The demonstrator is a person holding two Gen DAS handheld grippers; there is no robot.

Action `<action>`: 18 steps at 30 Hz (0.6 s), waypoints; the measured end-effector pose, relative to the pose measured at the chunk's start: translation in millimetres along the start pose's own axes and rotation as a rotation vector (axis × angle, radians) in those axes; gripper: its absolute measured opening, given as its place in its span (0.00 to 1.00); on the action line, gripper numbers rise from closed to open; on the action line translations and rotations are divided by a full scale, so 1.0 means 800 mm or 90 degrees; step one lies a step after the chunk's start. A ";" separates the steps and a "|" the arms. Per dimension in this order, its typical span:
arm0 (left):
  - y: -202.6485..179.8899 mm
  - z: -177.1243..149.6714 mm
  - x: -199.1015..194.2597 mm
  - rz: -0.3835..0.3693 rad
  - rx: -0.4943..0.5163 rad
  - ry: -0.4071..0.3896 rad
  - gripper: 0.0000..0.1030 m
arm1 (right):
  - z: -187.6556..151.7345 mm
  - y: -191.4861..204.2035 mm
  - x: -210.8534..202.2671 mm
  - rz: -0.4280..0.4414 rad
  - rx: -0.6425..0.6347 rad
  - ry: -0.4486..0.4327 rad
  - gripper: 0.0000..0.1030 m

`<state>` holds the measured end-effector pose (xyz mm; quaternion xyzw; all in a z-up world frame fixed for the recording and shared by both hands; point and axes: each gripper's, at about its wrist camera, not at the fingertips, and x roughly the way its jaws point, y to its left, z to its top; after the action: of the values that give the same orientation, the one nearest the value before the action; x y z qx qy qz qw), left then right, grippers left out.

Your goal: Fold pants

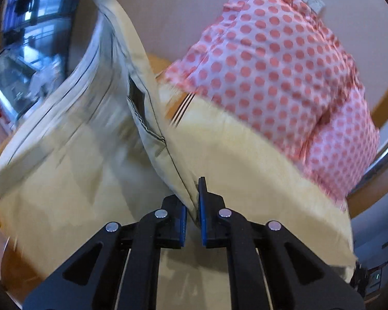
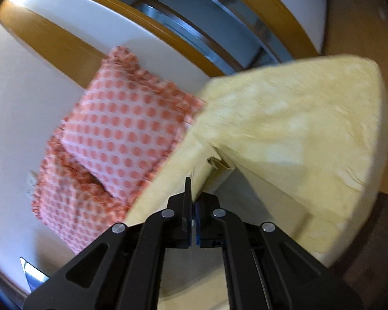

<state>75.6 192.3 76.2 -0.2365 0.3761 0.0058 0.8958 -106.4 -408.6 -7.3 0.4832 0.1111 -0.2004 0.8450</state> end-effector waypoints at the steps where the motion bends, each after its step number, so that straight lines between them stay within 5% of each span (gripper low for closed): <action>1: 0.007 -0.021 -0.005 0.007 -0.002 0.005 0.07 | -0.004 -0.010 0.001 -0.016 0.009 0.010 0.01; 7: 0.040 -0.098 -0.023 0.027 -0.029 0.009 0.07 | -0.017 -0.041 -0.006 -0.049 0.033 0.021 0.01; 18: 0.050 -0.137 -0.034 0.018 -0.002 -0.020 0.07 | -0.025 -0.045 -0.020 -0.101 0.003 0.017 0.02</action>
<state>-24.8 185.7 11.3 -0.2327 0.3655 0.0230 0.9010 -136.2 -403.5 -39.2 0.4773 0.1595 -0.2604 0.8240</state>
